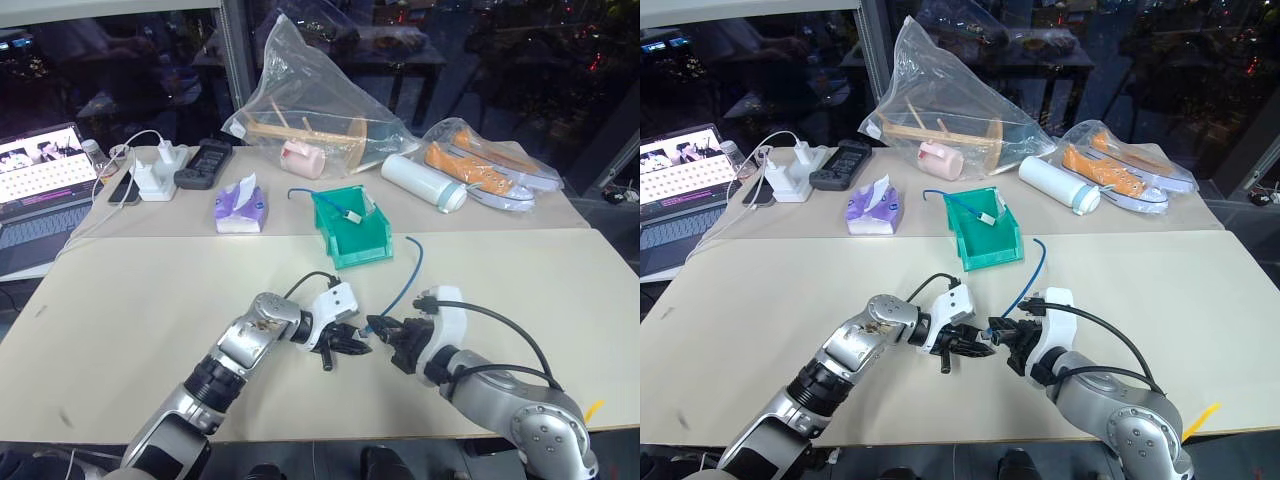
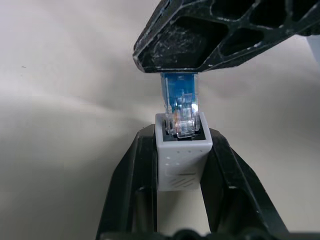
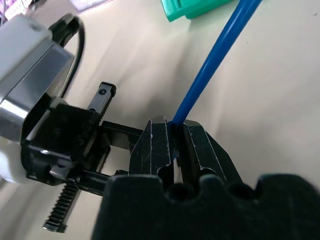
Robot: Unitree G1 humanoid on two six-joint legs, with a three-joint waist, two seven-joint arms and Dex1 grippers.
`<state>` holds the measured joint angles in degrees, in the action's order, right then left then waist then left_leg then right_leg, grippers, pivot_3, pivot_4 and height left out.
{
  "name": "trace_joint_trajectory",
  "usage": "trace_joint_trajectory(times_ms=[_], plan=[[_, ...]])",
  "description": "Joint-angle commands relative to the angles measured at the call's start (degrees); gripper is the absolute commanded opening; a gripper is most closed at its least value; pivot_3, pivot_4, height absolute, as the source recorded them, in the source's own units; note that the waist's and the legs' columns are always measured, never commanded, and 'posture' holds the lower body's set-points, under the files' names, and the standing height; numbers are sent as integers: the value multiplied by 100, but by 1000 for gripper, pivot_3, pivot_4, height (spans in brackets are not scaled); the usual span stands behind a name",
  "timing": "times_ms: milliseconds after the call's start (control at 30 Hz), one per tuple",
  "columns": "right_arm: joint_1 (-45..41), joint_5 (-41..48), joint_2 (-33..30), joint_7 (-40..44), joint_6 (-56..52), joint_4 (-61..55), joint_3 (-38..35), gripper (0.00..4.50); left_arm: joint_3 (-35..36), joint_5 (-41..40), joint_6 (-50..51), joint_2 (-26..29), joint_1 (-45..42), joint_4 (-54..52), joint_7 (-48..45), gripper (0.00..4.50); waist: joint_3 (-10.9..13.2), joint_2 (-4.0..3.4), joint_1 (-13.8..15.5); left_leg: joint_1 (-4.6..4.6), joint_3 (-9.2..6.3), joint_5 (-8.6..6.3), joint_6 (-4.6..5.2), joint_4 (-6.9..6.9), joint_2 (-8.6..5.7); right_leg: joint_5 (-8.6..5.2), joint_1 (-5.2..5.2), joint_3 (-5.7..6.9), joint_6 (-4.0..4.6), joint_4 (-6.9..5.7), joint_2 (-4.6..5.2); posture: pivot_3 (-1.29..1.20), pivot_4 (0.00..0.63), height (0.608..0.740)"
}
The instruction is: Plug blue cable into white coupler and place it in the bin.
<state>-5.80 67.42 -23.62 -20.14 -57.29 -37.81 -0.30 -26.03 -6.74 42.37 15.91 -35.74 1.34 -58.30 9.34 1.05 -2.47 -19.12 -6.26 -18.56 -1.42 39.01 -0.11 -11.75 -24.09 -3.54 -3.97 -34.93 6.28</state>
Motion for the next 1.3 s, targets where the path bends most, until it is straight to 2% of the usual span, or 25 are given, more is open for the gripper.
trace_joint_trajectory(times_ms=[33, 333, 767, 1067, 1200, 1300], plan=[[138, -80, 15, -34, -364, 97, 346, 0, 58, -25, 567, -202, -167, -345, 454, 683, -2, 1, 6, 0, 0, 0, 0, 0, 0, 0, 0, 0, 0, 0, 0, 0, 150, 740], [373, -3, 153, -92, -328, 28, 213, 0, 543, -321, 1370, -668, -312, -387, 1179, 683, -11, 6, 101, 2, 0, 0, 0, 6, -1, 0, 5, -1, -1, -1, 1, 0, 150, 740], [471, 141, 17, 513, -632, 460, 480, 0, 287, -391, 1386, -598, -243, -686, 1377, 683, -15, 7, 162, 3, 0, 1, -1, 6, -1, 0, 8, -1, -1, 4, 1, 0, 150, 740], [690, -926, 163, 1237, -551, 1054, 1087, 0, 282, -525, 1772, -310, 27, -1218, 1552, 683, -89, 11, 63, 27, 0, 0, 0, -11, 3, -8, 17, -1, 7, 3, -3, 0, 150, 740], [833, -1347, 305, 1485, -475, 1108, 1174, 0, 321, -613, 1934, -139, 85, -1394, 1599, 683, -102, 15, -22, 90, 0, -14, 22, -44, 7, -43, 101, -2, 8, 4, -7, 0, 150, 740], [869, -1573, 379, 1619, -459, 1093, 1155, 0, 359, -670, 1979, -52, 71, -1422, 1628, 683, -109, 16, -51, 107, 0, -18, 28, -58, 8, -80, 106, -2, -22, -2, -8, 0, 150, 740]])
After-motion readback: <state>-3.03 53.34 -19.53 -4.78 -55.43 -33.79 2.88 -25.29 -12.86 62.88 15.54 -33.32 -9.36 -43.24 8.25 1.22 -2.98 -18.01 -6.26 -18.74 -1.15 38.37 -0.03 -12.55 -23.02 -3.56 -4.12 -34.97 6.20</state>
